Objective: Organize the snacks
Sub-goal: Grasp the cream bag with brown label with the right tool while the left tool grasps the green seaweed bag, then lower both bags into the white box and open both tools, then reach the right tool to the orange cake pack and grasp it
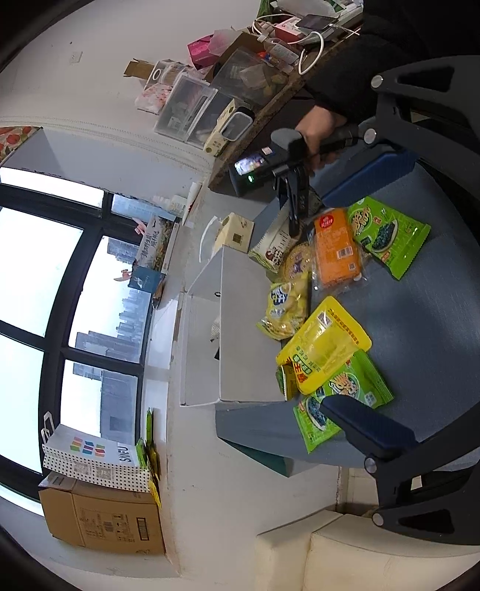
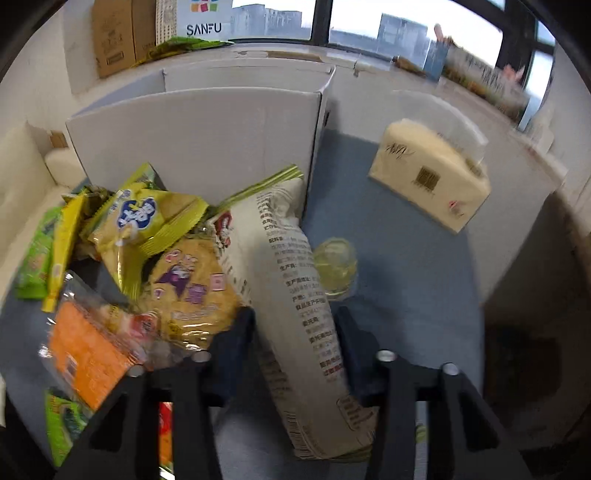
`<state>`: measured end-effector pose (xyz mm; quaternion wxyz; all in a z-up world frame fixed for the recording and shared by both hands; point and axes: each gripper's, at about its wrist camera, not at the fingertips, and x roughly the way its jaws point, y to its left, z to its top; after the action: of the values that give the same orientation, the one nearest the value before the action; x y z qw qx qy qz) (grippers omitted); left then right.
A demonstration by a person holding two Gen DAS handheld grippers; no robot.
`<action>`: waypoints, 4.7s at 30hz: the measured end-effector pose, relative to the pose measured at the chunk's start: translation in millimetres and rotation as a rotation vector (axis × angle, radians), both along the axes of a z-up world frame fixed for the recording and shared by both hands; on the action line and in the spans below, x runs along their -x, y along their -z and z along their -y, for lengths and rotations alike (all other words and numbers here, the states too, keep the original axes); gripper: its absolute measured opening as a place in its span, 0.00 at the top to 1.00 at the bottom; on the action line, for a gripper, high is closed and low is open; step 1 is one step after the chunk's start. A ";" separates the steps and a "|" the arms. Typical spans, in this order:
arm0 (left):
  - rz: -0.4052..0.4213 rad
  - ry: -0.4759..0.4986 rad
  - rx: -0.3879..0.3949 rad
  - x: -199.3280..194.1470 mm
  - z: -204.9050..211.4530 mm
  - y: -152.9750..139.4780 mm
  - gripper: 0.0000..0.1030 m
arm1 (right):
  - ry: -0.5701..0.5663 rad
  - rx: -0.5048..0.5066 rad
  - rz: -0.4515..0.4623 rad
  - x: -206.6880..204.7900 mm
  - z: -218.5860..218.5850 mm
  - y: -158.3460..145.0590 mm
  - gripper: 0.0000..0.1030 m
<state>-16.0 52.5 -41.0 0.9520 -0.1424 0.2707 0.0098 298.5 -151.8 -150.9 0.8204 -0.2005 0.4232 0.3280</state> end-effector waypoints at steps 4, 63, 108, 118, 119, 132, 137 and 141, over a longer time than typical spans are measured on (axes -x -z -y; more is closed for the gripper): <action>-0.010 -0.017 0.028 0.0 -7.6 5.7 0.00 | -0.010 -0.059 -0.010 7.3 14.0 -11.9 0.66; -0.025 -0.119 -0.108 -169.2 -72.5 -41.4 0.30 | 0.135 -0.671 -0.138 5.9 -3.0 -121.1 0.66; 0.048 -0.094 -0.141 -94.1 -34.7 -51.3 0.00 | -0.019 -0.587 0.068 44.8 1.7 -168.1 0.00; 0.038 -0.069 -0.115 -28.3 -3.1 -32.3 0.00 | 0.002 -0.597 0.120 141.3 61.2 -131.6 0.00; 0.031 -0.060 -0.127 -24.4 2.2 -27.9 0.00 | -0.011 -0.595 0.100 147.8 65.4 -123.0 0.00; -0.024 -0.036 -0.149 -6.7 26.6 -7.8 0.00 | -0.165 -0.321 0.127 180.6 34.1 -73.9 0.00; -0.044 -0.032 -0.131 -7.0 23.1 -1.1 0.00 | -0.283 -0.196 0.147 174.2 19.6 -50.4 0.00; -0.063 -0.034 -0.116 -8.8 20.9 5.0 0.00 | -0.444 -0.088 0.121 151.6 2.4 -34.7 0.00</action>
<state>-7.1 31.5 -45.9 0.9494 -0.0911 0.2970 0.0460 146.8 -154.2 -116.2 0.7600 -0.2721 0.3041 0.5058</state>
